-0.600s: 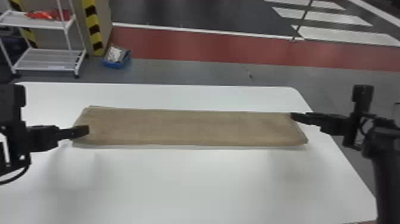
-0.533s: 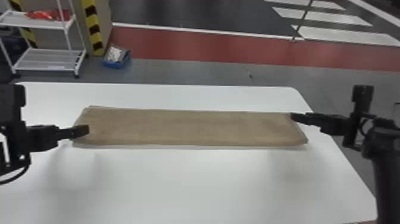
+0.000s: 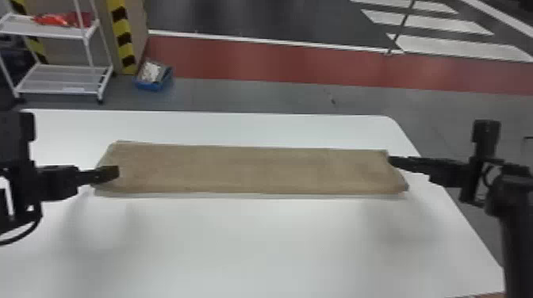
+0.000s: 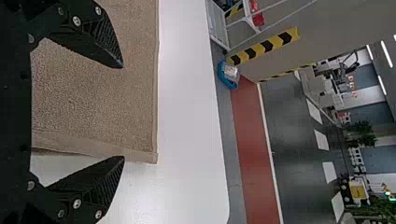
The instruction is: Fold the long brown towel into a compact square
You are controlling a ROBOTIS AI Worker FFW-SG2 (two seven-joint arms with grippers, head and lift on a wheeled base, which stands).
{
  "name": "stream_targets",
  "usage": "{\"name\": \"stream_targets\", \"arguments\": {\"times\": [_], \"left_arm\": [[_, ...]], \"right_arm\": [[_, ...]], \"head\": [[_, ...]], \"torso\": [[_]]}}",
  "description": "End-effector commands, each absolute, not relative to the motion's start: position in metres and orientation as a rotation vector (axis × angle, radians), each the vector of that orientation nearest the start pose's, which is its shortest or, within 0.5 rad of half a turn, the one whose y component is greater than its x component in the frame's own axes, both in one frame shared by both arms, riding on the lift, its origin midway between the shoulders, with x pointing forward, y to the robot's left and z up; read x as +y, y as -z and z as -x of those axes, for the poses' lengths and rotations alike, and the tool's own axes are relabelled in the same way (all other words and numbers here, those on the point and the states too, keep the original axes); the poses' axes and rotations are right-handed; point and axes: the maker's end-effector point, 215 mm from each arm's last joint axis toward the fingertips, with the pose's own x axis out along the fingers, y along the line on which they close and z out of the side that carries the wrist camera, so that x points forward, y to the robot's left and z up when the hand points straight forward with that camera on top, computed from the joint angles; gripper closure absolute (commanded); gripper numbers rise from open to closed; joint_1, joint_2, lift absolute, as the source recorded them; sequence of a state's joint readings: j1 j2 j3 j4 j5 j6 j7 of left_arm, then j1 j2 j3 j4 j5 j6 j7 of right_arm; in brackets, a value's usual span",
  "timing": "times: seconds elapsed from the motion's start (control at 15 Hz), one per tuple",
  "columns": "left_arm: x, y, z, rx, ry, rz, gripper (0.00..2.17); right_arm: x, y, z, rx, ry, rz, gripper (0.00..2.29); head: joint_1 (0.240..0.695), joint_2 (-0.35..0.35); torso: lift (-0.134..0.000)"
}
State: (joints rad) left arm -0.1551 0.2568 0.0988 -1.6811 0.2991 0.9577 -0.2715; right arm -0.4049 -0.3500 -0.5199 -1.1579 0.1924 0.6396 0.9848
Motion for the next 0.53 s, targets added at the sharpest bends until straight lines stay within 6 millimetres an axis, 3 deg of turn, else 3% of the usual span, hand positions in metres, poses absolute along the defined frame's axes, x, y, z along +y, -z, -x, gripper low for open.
{"name": "stream_targets", "arguments": {"times": [0.0,0.47], "left_arm": [[0.28,0.426,-0.574,0.651,0.226,0.158,0.08],[0.283,0.434,-0.568,0.646,0.224,0.15,0.08]], "right_arm": [[-0.488,0.399,-0.578,0.556,-0.271,-0.197,0.22],[-0.488,0.428,-0.548,0.635,-0.283,-0.195,0.29]], "head": [[0.695,-0.193],[0.695,-0.197]], "torso": [[-0.124],[-0.124]]}}
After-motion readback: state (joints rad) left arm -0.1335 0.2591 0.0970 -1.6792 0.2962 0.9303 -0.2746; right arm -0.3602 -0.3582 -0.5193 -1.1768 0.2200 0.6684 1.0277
